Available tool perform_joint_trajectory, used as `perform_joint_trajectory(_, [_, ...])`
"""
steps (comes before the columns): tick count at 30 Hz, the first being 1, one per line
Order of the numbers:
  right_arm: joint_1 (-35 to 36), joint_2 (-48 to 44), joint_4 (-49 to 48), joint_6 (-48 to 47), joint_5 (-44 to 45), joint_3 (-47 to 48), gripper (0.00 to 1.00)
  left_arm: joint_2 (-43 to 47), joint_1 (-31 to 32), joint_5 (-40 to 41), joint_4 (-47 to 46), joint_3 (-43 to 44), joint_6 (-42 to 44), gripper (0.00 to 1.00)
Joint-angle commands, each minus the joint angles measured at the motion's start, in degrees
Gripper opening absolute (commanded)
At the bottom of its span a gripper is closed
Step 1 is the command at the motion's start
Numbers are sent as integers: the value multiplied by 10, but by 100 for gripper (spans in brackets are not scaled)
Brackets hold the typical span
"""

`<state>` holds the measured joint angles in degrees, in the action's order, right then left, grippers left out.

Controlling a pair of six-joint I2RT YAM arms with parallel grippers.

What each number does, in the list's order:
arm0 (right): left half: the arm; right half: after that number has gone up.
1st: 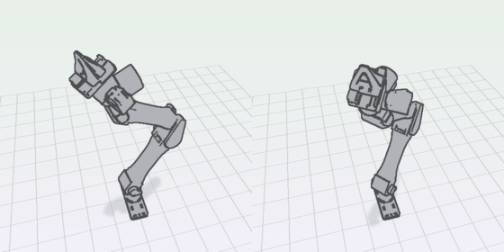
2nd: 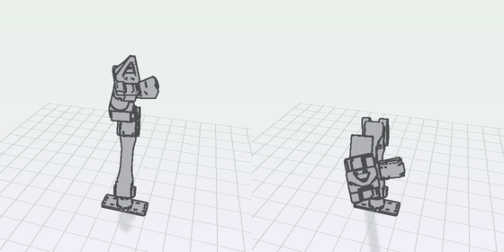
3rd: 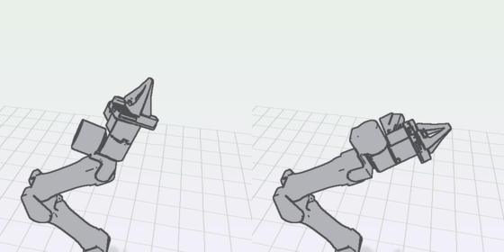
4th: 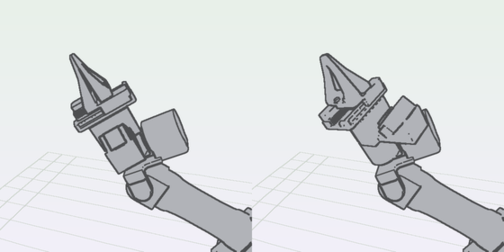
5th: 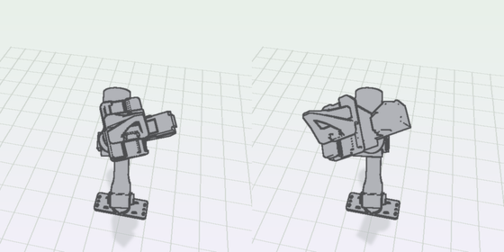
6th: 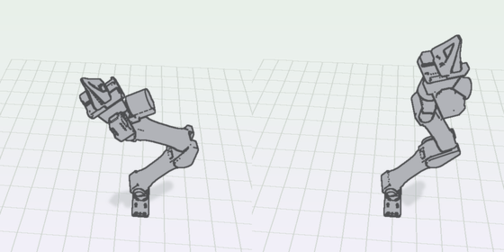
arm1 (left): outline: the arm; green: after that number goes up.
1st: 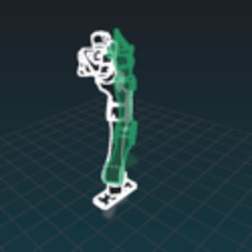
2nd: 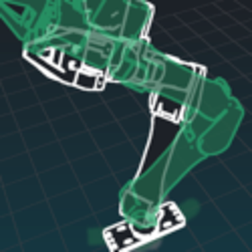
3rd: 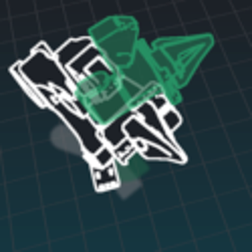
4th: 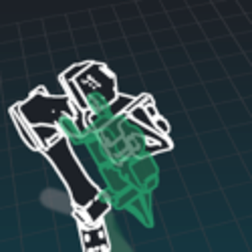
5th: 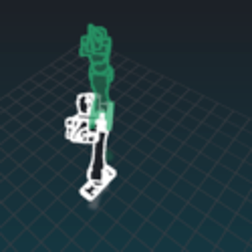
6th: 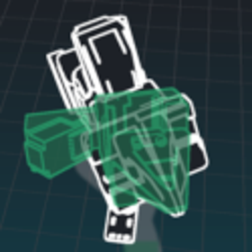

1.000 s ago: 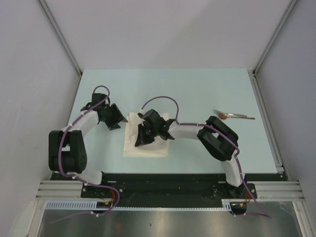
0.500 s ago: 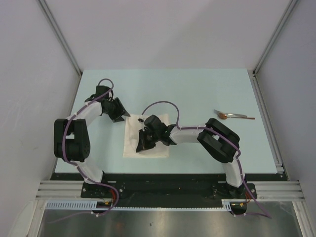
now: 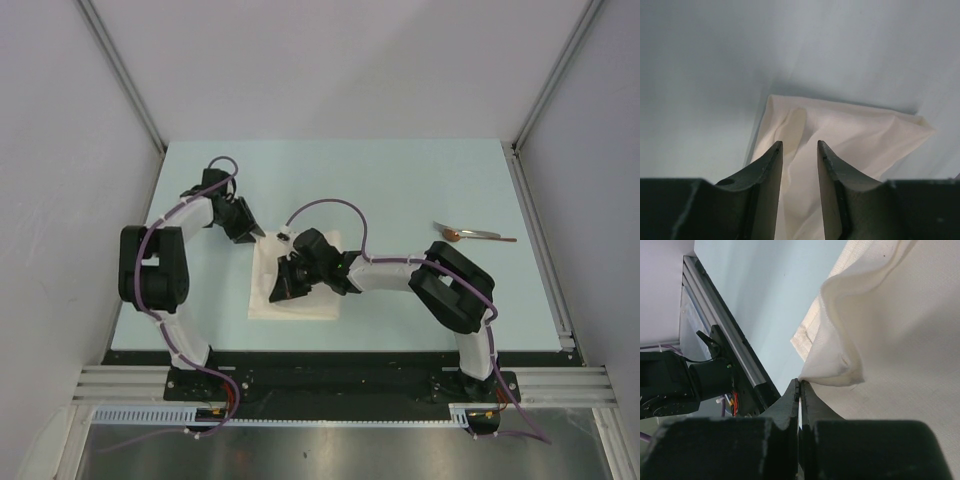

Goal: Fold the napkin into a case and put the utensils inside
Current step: Fold the rectangle-folded napkin at the center of the board.

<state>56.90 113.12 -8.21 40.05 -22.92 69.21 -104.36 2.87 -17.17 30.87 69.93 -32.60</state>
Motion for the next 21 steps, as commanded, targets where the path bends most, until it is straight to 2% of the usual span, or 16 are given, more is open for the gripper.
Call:
perform_joint_trajectory(1, [5, -30, -27, -2, -2, 0, 0, -20, 3, 2, -5, 29, 13, 37])
perform_joint_trajectory(5, [6, -29, -37, 6, -6, -7, 0, -35, 3, -18, -17, 37, 10, 29])
perform_joint_trajectory(6, [6, -31, -40, 9, -6, -10, 0, -36, 3, -22, -19, 36, 10, 22])
perform_joint_trajectory(8, [7, -37, -48, 11, -5, -15, 0, -32, 3, -17, -24, 29, 10, 17])
perform_joint_trajectory(9, [7, -40, -50, 10, -5, -16, 0, -30, 3, -14, -24, 28, 9, 10])
perform_joint_trajectory(11, [7, -44, -52, 11, -3, -21, 0, -15, 3, -9, -28, 22, 7, 2])
perform_joint_trajectory(16, [14, -43, -59, 16, -7, -26, 0, 18, 3, 37, -23, 17, 16, 2])
perform_joint_trajectory(21, [18, -40, -66, 23, -12, -24, 0, 6, 3, 30, -15, 20, 16, 2])
